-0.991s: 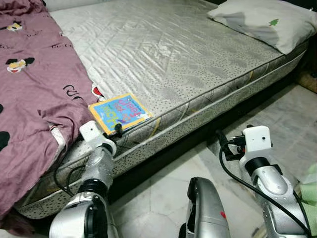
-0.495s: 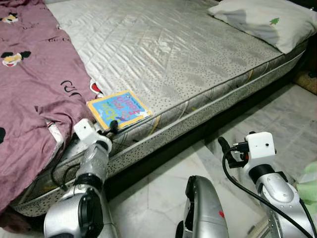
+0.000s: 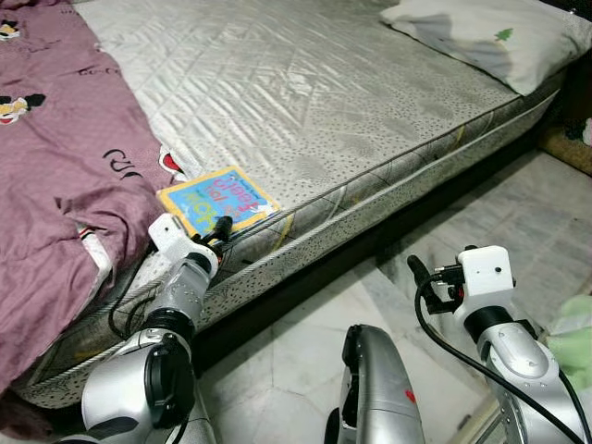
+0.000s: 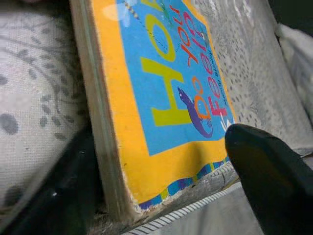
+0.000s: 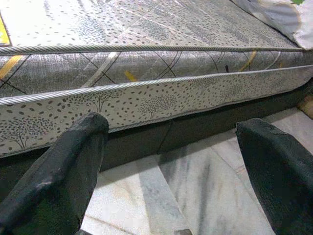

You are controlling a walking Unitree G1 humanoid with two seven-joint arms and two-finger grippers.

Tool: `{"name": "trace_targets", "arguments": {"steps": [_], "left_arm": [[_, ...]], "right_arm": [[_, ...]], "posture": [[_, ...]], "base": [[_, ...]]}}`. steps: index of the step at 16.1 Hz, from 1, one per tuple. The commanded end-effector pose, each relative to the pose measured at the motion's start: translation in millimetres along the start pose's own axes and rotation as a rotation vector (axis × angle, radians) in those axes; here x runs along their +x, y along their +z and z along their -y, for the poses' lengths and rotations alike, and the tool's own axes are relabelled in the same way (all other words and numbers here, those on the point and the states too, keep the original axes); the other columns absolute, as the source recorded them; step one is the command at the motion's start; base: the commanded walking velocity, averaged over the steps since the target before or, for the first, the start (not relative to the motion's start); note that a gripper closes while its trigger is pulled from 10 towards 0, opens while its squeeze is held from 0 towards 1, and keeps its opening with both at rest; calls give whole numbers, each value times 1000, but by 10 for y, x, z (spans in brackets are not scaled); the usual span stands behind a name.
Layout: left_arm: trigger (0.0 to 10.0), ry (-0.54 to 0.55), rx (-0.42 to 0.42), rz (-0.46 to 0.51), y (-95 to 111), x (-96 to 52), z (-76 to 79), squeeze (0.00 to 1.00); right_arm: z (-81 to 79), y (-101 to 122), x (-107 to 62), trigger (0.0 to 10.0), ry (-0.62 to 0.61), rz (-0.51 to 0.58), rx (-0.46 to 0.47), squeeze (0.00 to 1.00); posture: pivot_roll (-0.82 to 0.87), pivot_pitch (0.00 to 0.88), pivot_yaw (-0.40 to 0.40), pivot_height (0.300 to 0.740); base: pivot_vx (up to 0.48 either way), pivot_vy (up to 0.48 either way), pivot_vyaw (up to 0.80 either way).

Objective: Clean up the room

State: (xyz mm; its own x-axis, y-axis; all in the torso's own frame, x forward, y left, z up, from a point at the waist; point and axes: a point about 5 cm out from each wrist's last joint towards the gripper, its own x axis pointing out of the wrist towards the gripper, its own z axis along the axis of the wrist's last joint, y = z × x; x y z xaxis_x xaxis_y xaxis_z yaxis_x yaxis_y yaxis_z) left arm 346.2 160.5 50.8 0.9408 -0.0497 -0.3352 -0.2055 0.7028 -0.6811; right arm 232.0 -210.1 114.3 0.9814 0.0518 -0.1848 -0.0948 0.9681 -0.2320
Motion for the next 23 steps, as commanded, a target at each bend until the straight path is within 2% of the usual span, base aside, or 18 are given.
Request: {"name": "trace_targets", "arguments": {"steps": [1, 10, 12, 17, 19, 23], "left_arm": [[0, -30, -32, -15, -19, 15, 56, 0], [0, -29, -121, 42, 111, 15, 4, 0], [0, 5, -118, 65, 142, 4, -49, 0], [0, -3, -115, 78, 162, 7, -38, 0], [0, -2, -94, 128, 266, 13, -29, 0], [0, -19, -79, 136, 325, 24, -1, 0]], "right_arm": [[42, 51, 6, 10000, -15, 13, -15, 0], [-4, 71, 107, 10000, -17, 35, -17, 0], [-2, 83, 133, 10000, -16, 43, -19, 0], [2, 91, 163, 10000, -17, 52, -21, 0], [-33, 99, 201, 10000, -9, 58, -19, 0], [-53, 116, 274, 10000, -7, 73, -17, 0]], "posture": [[-218, 44, -60, 499], [-199, 14, -56, 499], [-199, 7, -56, 499], [-195, 0, -58, 499], [-187, 0, -57, 499], [-177, 0, -52, 499]], "base": [[0, 0, 0], [0, 0, 0], [0, 0, 0], [0, 0, 0], [0, 0, 0], [0, 0, 0]]}}
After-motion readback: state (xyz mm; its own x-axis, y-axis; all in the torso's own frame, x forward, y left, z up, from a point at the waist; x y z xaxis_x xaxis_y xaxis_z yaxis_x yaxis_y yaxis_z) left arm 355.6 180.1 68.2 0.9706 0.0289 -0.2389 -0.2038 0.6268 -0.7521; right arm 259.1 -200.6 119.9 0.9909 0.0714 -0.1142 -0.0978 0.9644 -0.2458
